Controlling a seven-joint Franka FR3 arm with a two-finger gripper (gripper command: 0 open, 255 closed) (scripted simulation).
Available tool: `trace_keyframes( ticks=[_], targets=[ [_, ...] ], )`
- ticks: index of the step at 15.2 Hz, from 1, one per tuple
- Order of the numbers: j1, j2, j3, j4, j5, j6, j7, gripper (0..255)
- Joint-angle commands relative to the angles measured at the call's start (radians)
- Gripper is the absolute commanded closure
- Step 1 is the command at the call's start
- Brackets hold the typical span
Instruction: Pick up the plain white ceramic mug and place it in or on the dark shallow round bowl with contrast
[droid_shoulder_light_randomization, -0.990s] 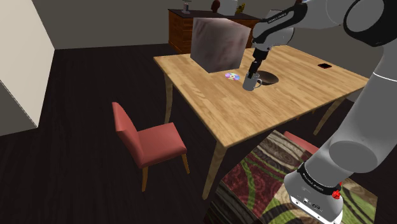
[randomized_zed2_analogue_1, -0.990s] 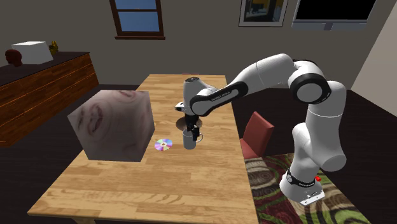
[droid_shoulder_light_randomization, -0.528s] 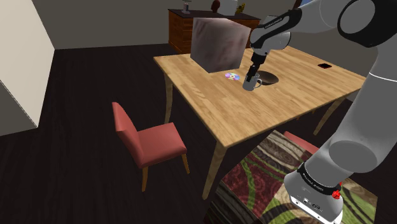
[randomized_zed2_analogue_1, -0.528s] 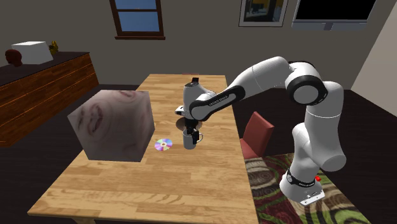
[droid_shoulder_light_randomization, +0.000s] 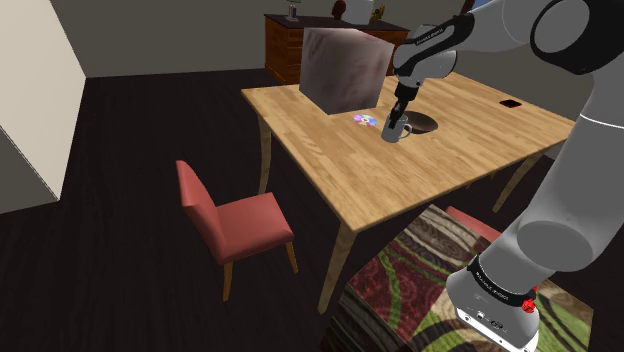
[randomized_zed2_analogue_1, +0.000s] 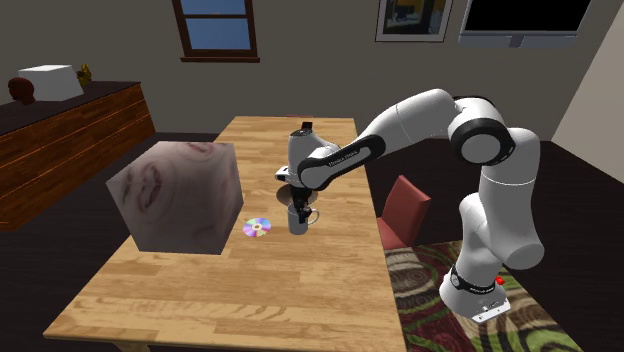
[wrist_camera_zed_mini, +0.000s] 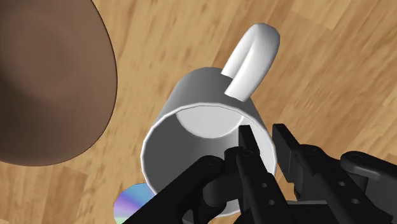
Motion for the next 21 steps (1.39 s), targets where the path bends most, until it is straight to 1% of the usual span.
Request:
trace_keyframes(
  ticks=[1, 7, 21],
  targets=[
    [0.0, 0.0, 0.0, 0.0, 0.0, 0.0, 0.0, 255],
    [0.0, 0.0, 0.0, 0.0, 0.0, 0.0, 0.0, 255],
    [0.01, -0.081, -0.012, 0.097, -0.05, -0.168, 0.035, 255]
  ],
)
